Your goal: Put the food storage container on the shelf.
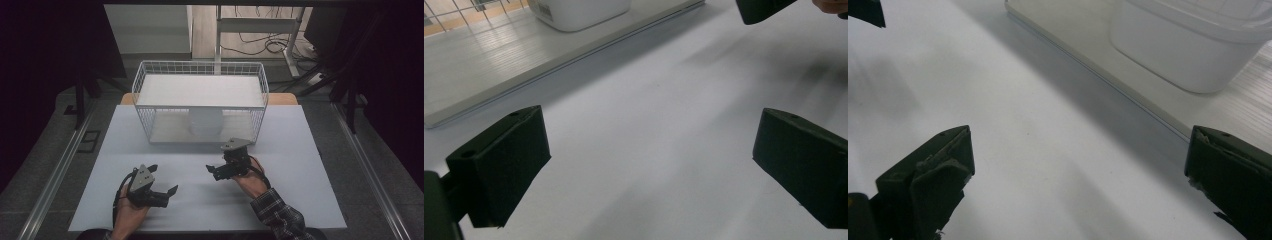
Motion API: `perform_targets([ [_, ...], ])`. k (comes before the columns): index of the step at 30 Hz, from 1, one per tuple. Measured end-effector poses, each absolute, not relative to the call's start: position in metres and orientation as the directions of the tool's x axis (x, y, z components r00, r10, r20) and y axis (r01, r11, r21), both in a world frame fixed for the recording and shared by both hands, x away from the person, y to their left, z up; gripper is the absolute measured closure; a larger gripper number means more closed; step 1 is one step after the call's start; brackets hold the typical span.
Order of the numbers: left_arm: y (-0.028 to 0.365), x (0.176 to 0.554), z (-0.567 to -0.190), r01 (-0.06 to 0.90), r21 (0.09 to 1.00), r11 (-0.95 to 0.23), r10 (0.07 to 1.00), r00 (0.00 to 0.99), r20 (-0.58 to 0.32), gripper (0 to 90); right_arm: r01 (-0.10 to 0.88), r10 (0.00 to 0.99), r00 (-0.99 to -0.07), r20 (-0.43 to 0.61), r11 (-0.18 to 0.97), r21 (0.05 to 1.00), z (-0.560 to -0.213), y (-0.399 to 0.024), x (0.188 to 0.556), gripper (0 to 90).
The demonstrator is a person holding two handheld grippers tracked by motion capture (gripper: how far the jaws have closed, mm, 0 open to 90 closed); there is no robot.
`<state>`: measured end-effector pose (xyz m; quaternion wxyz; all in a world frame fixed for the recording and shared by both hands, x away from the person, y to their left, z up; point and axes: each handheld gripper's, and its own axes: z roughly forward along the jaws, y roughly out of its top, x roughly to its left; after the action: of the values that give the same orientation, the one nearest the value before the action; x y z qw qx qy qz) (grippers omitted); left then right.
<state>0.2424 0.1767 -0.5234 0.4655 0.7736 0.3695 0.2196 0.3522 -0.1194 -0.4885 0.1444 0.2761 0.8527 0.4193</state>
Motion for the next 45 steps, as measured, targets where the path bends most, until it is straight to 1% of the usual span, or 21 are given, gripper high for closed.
perform_targets([
  [10, 0.177, 0.243, -0.524, 0.371, 0.881, -0.295, 0.776, 0.631, -0.006, 1.0, 0.337, 0.591, -0.807, -0.002, 0.464, 0.819, -0.484, -0.134, 0.334, 0.0],
  [17, 0.177, 0.243, -0.523, 0.377, 0.878, -0.295, 0.774, 0.633, -0.012, 1.1, 0.315, 0.603, -0.797, -0.030, 0.458, 0.831, -0.480, -0.143, 0.328, 0.0],
  [23, 0.176, 0.244, -0.523, 0.387, 0.873, -0.297, 0.771, 0.636, -0.019, 1.3, 0.332, 0.614, -0.789, -0.025, 0.459, 0.824, -0.482, -0.151, 0.324, 0.0],
  [30, 0.177, 0.244, -0.523, 0.396, 0.870, -0.294, 0.768, 0.640, -0.032, 1.7, 0.369, 0.636, -0.772, 0.012, 0.433, 0.823, -0.483, -0.159, 0.317, 0.0],
  [45, 0.178, 0.244, -0.523, 0.410, 0.865, -0.289, 0.767, 0.640, -0.048, 2.5, 0.377, 0.654, -0.756, 0.001, 0.435, 0.818, -0.484, -0.176, 0.305, 0.0],
])
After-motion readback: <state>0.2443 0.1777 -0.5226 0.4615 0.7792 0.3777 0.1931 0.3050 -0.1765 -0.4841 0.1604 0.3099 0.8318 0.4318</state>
